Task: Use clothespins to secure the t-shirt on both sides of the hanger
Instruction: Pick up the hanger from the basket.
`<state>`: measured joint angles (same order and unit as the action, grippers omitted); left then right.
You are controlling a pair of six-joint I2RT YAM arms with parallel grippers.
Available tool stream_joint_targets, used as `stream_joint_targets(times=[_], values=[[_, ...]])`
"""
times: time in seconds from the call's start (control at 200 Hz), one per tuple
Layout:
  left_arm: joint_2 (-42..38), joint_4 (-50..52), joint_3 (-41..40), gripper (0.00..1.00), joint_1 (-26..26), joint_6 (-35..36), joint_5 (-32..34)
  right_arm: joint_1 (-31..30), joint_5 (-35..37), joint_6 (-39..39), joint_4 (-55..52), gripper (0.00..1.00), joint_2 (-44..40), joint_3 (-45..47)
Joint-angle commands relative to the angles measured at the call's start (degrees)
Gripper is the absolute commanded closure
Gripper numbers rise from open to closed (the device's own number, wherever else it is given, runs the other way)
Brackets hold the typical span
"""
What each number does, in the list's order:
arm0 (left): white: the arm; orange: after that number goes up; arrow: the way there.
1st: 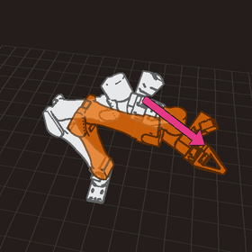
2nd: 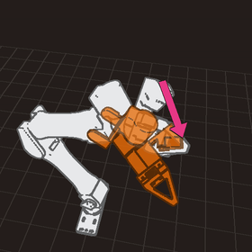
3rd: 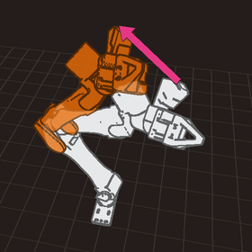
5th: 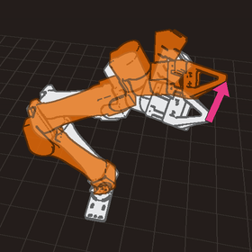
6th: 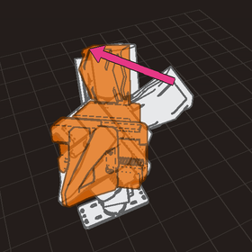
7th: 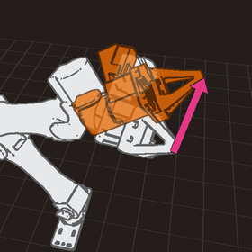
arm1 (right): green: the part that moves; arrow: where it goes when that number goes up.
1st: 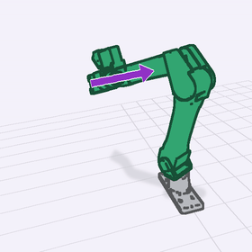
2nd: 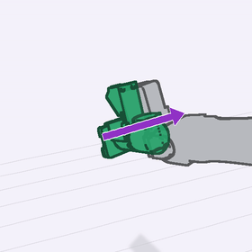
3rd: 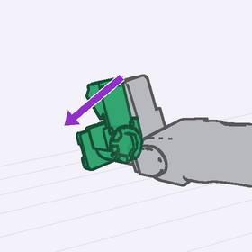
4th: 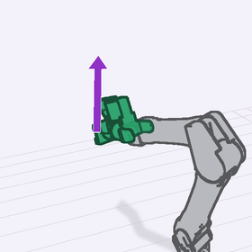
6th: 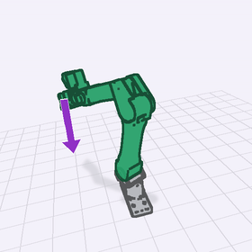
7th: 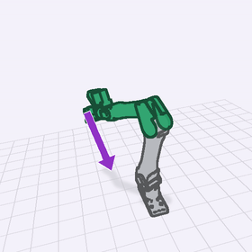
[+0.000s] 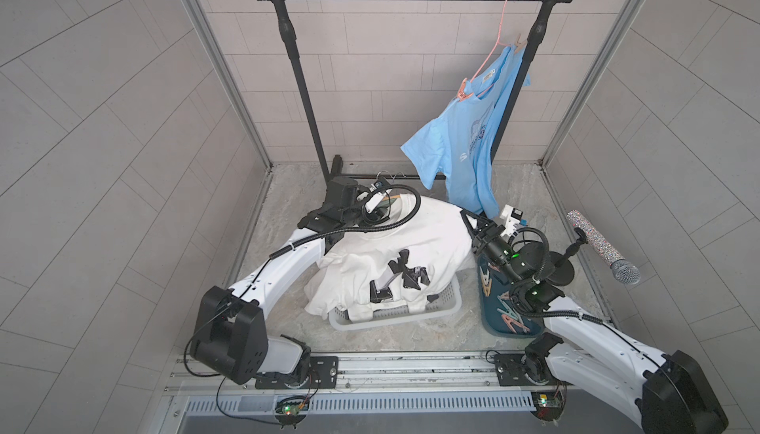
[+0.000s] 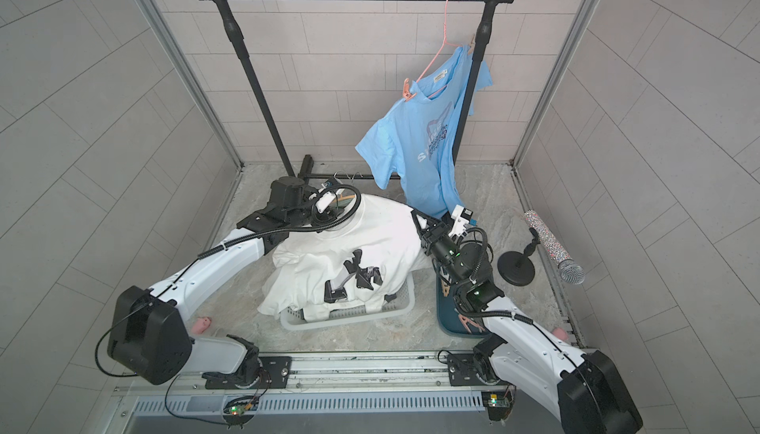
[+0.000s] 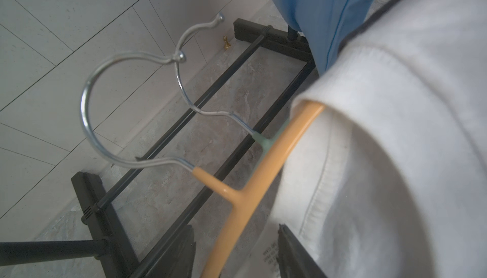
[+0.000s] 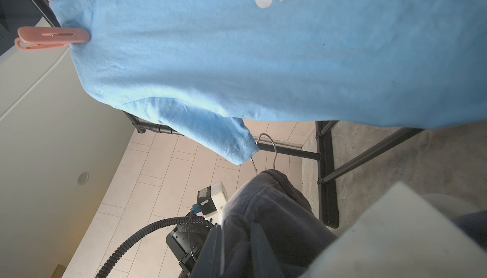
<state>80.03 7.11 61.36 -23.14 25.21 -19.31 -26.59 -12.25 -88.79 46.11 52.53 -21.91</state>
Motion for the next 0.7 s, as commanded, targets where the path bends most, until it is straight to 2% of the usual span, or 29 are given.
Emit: stream_joint_targets(times=[0.0, 0.165, 0.385, 0.696], values=[[0.8, -4.8, -0.5, 0.57, 1.7, -1.6, -8.0, -0.4, -1.1, -3.5, 8.7, 1.0, -2.9, -1.0], [2.2, -9.7, -2.1, 0.63, 3.3, -4.1, -16.3, -0.4, -1.1, -3.4, 8.6, 1.0, -3.4, -1.0], [2.3, -9.2, -3.4, 0.57, 5.6, -1.3, -24.1, -0.5, -0.8, -3.3, 8.6, 1.0, -3.6, -1.0], [5.9, -3.9, -0.8, 0.6, 7.4, 3.9, -28.8, -0.5, -1.7, -2.3, 8.5, 1.0, -3.5, -2.2]])
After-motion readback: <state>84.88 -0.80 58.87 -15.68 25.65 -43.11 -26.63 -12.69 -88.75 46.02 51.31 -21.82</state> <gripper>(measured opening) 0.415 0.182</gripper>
